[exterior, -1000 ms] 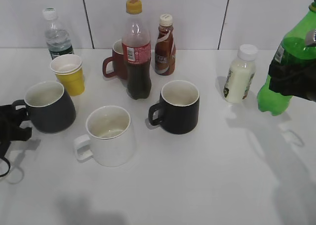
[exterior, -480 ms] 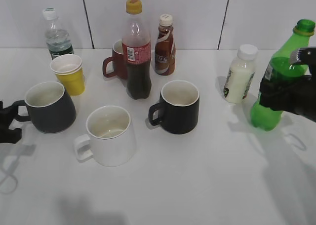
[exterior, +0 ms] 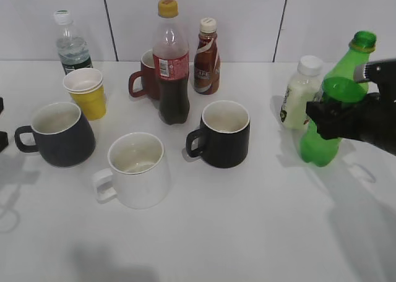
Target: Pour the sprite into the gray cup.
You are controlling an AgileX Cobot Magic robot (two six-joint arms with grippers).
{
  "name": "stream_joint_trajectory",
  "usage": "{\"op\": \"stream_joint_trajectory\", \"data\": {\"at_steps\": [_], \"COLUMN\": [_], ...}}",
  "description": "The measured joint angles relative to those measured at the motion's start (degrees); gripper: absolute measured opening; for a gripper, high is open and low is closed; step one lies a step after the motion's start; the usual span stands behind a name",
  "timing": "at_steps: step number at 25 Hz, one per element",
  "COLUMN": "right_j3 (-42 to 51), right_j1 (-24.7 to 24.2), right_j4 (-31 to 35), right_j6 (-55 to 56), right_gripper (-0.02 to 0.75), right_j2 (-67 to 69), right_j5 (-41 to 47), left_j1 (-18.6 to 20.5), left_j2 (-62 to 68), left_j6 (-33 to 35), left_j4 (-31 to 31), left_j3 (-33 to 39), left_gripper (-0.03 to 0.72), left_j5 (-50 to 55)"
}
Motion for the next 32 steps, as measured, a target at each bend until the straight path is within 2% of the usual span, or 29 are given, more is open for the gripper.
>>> {"op": "stream_joint_trajectory", "data": {"at_steps": [4,7,9,14,17,20,26,32], "right_j3": [-0.2,-2.9,-6.3,-13.6,-14.1,-14.1,-13.8,-6.8], "right_j1": [0.0,0.0,0.0,0.0,0.0,0.0,0.0,0.0], "right_j4": [-0.1,-0.2,-0.7,-3.2,-2.9,-0.8,9.5,12.0], "right_j6": [0.0,0.5,2.4,6.6,7.0,5.6,-3.4,-4.8], "right_gripper": [0.662,0.667,0.667,0.633,0.601,0.594,0.592,0.589], "right_j2": [-4.5,-12.9,-19.8,-39.1,-48.2,-56.4,-66.8,-77.9], "right_j5": [-0.9,5.3,14.1,40.6,51.9,66.4,91.5,105.9], "left_j1": [0.0,0.0,-0.1,-0.1,-0.1,-0.1,-0.1,-0.1], "left_j2": [-8.5,-17.5,-24.5,-43.1,-49.4,-54.2,-61.0,-68.3], "left_j6": [-2.5,-4.3,-5.5,-6.8,-6.8,-6.8,-8.3,-8.6], "left_j4": [0.0,0.0,-0.7,-3.3,-3.3,-3.3,-3.3,-3.2], "left_j3": [0.0,-1.3,-4.3,-18.0,-23.8,-26.0,-26.2,-23.3], "left_gripper": [0.276,0.276,0.276,0.276,0.276,0.276,0.276,0.276], "left_j5": [2.7,11.3,23.8,69.2,85.0,95.5,111.5,121.3]}}
